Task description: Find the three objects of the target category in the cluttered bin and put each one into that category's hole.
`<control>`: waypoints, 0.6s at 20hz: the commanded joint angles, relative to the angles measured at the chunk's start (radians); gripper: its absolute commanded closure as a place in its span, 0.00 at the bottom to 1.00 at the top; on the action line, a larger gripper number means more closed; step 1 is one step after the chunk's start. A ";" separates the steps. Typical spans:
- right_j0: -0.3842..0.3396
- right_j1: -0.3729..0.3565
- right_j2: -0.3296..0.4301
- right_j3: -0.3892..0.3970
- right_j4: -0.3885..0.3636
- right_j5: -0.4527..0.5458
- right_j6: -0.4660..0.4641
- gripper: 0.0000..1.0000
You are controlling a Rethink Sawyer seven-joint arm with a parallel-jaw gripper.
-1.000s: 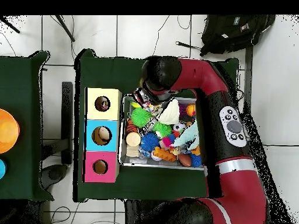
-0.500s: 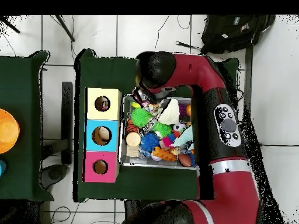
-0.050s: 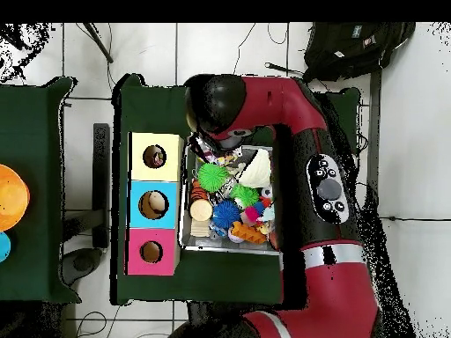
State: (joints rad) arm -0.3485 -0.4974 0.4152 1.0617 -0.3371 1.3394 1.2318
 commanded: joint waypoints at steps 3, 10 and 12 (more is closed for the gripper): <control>0.039 -0.052 -0.075 0.065 0.057 0.004 0.278 1.00; 0.063 -0.074 -0.113 0.081 0.090 0.026 0.277 1.00; 0.071 -0.073 -0.124 0.074 0.099 0.040 0.275 1.00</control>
State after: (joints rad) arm -0.2783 -0.5528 0.3491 1.0619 -0.2660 1.3396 1.2326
